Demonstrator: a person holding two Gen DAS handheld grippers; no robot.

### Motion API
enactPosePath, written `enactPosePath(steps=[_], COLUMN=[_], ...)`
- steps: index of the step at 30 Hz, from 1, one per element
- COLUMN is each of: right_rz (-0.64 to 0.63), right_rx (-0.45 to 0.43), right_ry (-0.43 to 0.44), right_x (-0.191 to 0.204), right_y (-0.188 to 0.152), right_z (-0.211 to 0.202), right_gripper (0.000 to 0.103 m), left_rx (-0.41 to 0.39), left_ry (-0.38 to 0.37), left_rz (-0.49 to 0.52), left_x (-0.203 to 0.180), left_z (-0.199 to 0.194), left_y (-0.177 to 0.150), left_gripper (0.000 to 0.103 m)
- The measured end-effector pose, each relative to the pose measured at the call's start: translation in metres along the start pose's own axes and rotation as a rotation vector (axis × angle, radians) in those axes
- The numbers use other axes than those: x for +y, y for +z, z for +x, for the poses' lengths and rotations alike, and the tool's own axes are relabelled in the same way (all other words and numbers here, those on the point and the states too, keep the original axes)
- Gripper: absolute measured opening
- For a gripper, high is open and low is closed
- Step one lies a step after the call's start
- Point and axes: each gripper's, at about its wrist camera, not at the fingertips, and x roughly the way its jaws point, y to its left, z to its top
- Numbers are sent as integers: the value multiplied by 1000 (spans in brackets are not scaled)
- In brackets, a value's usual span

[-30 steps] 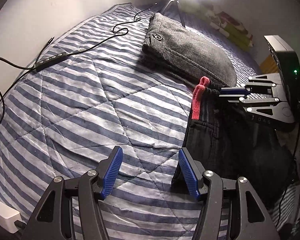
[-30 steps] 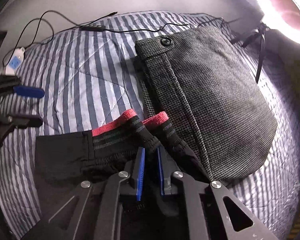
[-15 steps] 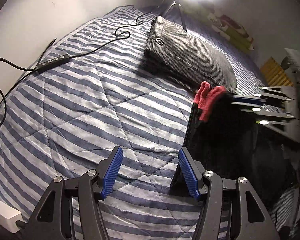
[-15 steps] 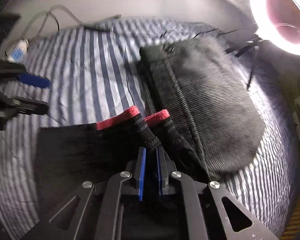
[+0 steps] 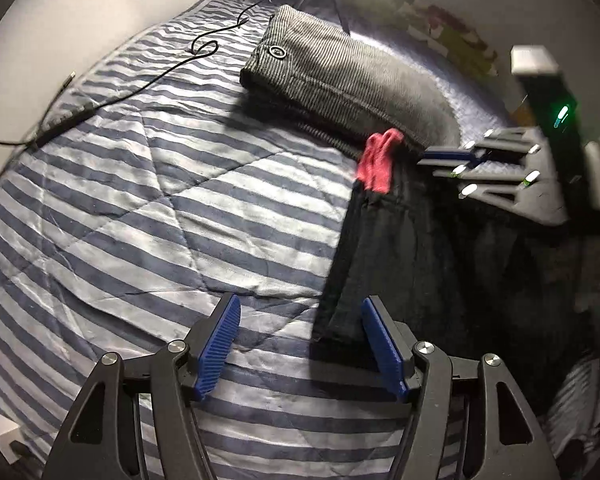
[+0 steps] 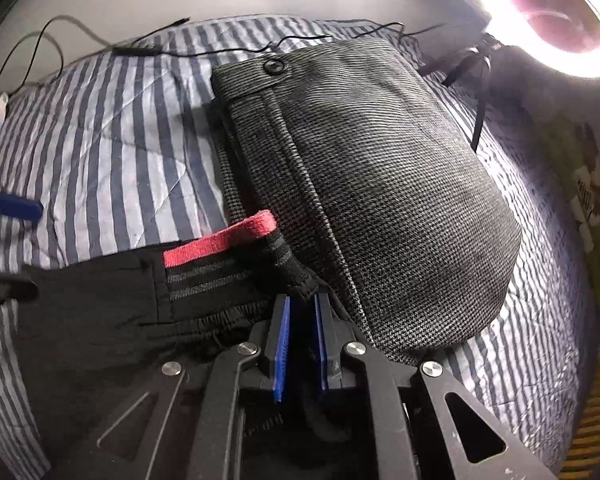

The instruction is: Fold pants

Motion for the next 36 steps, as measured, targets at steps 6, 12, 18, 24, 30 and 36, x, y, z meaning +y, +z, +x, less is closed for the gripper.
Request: enactPosePath(steps=[6, 12, 18, 24, 30, 36], right_rz=[197, 445, 699, 900, 873, 873], right_rx=[-116, -199, -86, -101, -145, -31], right_ry=[68, -4, -98, -84, 57, 51], right_x=[-34, -71, -77, -85, -92, -114], right_y=[-17, -120, -271, -351, -304, -306], right_z=[-66, -158, -197, -194, -137, -75], right_gripper=[21, 22, 24, 24, 24, 16], left_rx=[-160, -90, -4, -86, 57, 41], left_ry=[-22, -85, 200, -130, -126, -49], left_rz=[40, 212, 371, 293, 415, 344], left_x=[-29, -103, -133, -193, -253, -224], left_z=[-45, -12, 35, 10, 87, 92], left_y=[12, 10, -6, 23, 24, 36], left_gripper=[65, 65, 67, 66, 54, 54])
